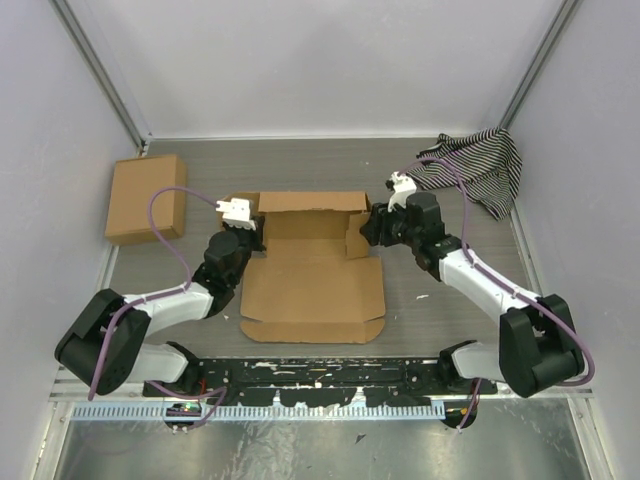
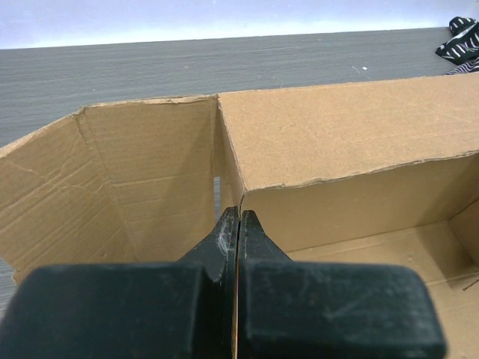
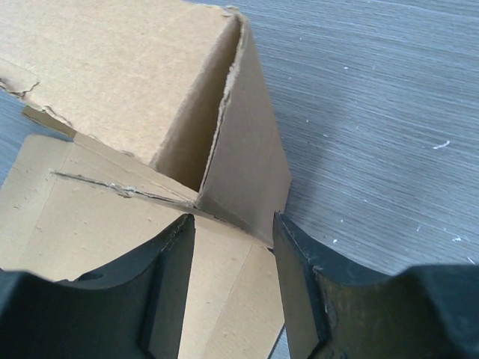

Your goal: Fold the paper box

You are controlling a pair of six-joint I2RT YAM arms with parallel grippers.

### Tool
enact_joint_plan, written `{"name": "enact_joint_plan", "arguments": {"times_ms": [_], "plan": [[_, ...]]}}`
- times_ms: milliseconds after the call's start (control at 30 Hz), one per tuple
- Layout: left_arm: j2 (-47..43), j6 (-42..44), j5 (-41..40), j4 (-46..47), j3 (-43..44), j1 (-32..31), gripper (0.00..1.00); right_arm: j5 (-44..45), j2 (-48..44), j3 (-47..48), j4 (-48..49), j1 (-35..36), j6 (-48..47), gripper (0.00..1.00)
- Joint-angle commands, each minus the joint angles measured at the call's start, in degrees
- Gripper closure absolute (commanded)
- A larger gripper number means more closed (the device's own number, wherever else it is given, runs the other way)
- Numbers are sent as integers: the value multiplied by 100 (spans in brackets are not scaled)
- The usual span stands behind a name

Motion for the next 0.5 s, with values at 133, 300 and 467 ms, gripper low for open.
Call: {"name": "enact_joint_plan", "arguments": {"times_ms": [133, 300, 467], "plan": [[22, -86, 143, -144, 140, -32, 100, 285, 239, 260, 747, 422, -191, 48], [-4, -93, 185, -222, 200, -45, 100, 673, 457, 333, 829, 595, -201, 48], [3, -108, 231, -225, 218, -70, 100, 1366, 616, 297, 1029, 764, -33, 50]]}}
